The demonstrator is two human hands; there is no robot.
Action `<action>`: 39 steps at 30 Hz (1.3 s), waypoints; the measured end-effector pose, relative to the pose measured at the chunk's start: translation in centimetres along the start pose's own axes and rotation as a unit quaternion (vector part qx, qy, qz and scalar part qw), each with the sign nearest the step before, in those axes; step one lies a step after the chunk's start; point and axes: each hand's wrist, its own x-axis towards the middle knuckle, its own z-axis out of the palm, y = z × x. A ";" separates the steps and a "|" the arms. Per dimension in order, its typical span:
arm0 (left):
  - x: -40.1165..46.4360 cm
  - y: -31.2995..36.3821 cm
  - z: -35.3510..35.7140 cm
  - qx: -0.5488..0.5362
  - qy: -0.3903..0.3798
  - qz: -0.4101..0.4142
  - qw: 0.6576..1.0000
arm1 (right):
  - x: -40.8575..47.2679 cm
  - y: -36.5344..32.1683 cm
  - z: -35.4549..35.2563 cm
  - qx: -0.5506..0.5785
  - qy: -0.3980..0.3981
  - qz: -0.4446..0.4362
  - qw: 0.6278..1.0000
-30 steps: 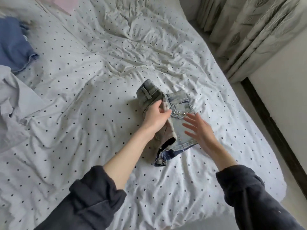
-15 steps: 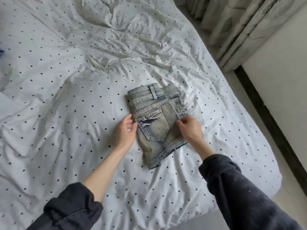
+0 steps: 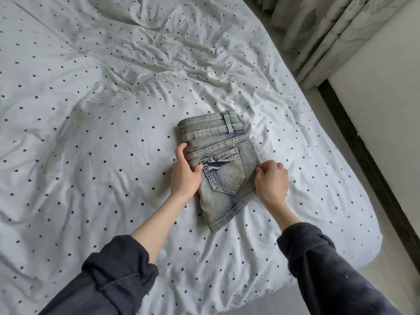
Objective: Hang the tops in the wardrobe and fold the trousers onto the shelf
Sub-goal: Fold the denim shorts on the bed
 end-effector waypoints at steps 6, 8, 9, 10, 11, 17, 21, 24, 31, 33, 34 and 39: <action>0.1 -1.1 0.1 -0.083 -0.030 -0.087 0.992 | -2.9 -0.9 1.7 -0.093 0.076 -0.294 0.948; 0.5 -1.4 0.0 -0.110 -0.046 -0.098 0.988 | -3.0 -1.3 1.9 -0.138 0.011 -0.334 0.932; 0.8 -1.8 0.0 -0.125 -0.059 -0.105 0.985 | -2.5 -1.5 1.8 -0.161 -0.030 -0.331 0.929; 0.8 -1.9 -0.1 -0.135 -0.073 -0.110 0.982 | -1.8 -1.7 1.7 -0.186 -0.079 -0.321 0.925; 0.9 -2.3 0.0 -0.145 -0.086 -0.118 0.979 | -1.1 -1.7 1.7 -0.206 -0.117 -0.312 0.920; -2.1 -3.7 0.7 -0.161 -0.091 -0.131 0.974 | -0.1 -1.1 1.8 -0.253 -0.163 -0.326 0.896; -3.0 -4.0 0.8 -0.138 -0.144 -0.145 0.969 | -0.2 -1.1 2.0 -0.272 -0.170 -0.323 0.890; -3.1 -4.0 0.5 -0.137 -0.167 -0.171 0.961 | -0.4 -1.1 1.9 -0.263 -0.174 -0.323 0.892; -3.4 -3.7 -3.4 -0.120 -0.205 -0.203 0.950 | -2.7 -0.9 0.7 -0.207 -0.152 -0.335 0.907; -3.8 -4.3 -5.5 -0.085 -0.199 -0.183 0.959 | -4.4 -0.5 0.4 -0.200 -0.173 -0.350 0.899; -4.0 -4.6 -6.4 -0.065 -0.195 -0.172 0.963 | -5.2 -0.1 0.5 -0.194 -0.188 -0.357 0.894; -5.4 -6.3 -7.5 -0.028 -0.205 -0.129 0.970 | -7.0 2.2 1.6 -0.162 -0.218 -0.356 0.894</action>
